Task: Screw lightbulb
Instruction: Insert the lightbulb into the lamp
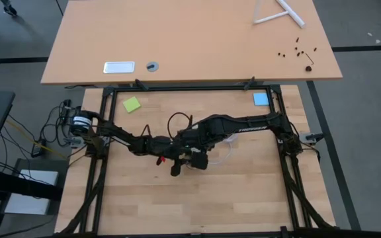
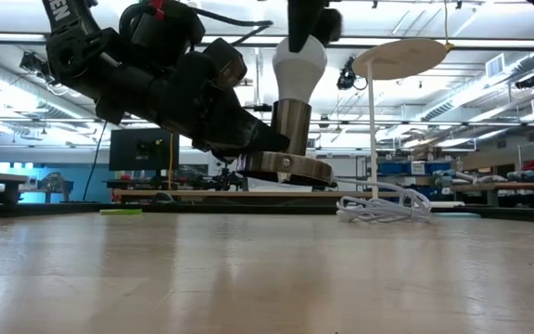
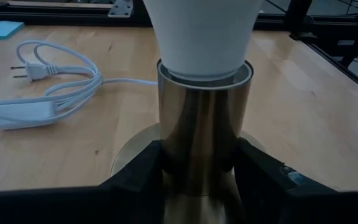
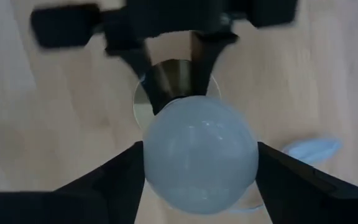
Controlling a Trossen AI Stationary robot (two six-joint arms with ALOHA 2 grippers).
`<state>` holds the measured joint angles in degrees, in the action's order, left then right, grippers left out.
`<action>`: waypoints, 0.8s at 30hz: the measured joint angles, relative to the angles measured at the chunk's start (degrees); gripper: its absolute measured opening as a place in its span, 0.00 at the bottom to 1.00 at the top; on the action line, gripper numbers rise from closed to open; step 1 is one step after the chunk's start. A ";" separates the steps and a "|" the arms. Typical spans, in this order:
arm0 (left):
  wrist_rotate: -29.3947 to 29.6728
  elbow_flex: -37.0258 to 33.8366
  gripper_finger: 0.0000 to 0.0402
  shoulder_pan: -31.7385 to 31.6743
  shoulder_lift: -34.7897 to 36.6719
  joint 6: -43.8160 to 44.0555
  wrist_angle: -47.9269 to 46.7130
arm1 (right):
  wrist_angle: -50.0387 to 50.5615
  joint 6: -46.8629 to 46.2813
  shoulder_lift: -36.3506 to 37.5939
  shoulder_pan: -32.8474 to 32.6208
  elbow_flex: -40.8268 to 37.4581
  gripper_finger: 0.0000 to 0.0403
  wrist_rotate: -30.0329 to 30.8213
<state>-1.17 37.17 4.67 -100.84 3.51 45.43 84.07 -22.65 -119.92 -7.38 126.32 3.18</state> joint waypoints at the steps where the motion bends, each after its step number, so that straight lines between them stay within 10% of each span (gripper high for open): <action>1: 0.00 0.00 0.40 0.00 0.00 0.00 0.01 | 0.12 -3.71 0.00 0.02 0.00 0.70 -0.03; 10: 0.24 0.00 0.40 0.02 0.01 -0.49 -0.10 | 0.43 -10.65 0.00 -0.22 0.15 0.76 -2.40; 24: 0.90 0.10 0.40 -0.04 0.09 -0.43 0.44 | 5.09 13.06 0.11 -0.35 5.72 0.92 -3.00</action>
<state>-0.27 37.26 4.62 -100.75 3.08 45.87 89.16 -9.59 -119.81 -7.73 132.04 0.18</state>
